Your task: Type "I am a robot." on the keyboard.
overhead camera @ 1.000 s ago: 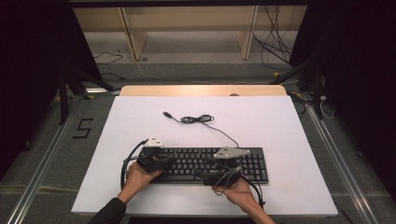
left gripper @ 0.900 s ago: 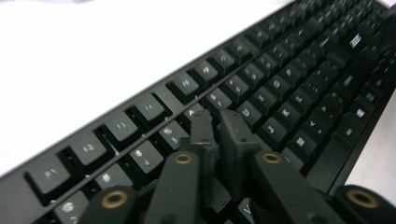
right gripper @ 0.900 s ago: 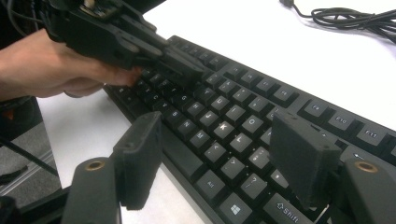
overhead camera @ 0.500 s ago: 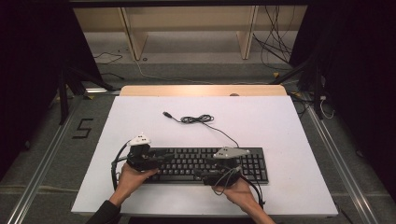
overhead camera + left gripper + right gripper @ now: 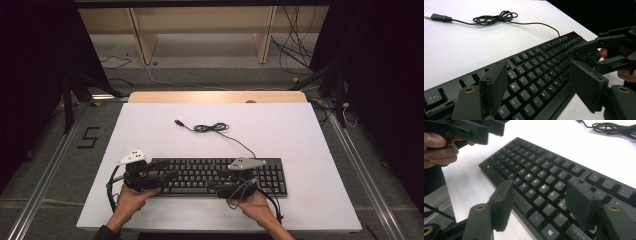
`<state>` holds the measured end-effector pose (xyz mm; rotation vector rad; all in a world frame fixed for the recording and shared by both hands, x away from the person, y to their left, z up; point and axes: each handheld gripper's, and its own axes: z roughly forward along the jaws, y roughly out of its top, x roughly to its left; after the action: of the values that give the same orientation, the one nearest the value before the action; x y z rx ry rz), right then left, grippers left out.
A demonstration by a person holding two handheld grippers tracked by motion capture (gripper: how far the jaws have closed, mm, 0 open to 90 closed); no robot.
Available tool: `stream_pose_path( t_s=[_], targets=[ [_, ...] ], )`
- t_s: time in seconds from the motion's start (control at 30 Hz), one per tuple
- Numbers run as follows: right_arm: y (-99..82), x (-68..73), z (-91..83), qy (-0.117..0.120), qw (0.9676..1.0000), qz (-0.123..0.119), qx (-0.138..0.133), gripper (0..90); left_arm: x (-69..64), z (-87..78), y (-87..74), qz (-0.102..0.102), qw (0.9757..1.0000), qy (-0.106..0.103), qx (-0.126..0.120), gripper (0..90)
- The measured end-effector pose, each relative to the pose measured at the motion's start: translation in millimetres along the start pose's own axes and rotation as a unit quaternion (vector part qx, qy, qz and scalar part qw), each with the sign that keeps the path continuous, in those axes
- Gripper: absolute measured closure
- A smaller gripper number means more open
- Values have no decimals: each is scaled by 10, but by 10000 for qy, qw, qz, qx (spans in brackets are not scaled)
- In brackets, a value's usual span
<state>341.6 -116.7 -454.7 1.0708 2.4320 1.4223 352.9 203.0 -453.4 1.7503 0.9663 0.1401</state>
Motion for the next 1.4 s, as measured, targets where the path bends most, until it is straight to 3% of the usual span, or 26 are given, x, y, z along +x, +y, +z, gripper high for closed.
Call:
stream_pose_path(
  t_s=[0.37,0.67,0.87,1.4],
  targets=[
    [-1,-18,24,-88,9999,45,124,553,-39,-51,-88,70,10000,58,-23,272],
    [4,-44,65,-92,9997,25,233,786,-55,-107,-123,89,9999,101,-45,267],
    [-8,-80,111,-175,9991,37,395,894,-66,-129,-144,139,9998,139,-49,267],
    [-42,-87,210,-303,9974,-76,648,900,-84,-151,-172,142,9998,161,-48,266]
  ],
)
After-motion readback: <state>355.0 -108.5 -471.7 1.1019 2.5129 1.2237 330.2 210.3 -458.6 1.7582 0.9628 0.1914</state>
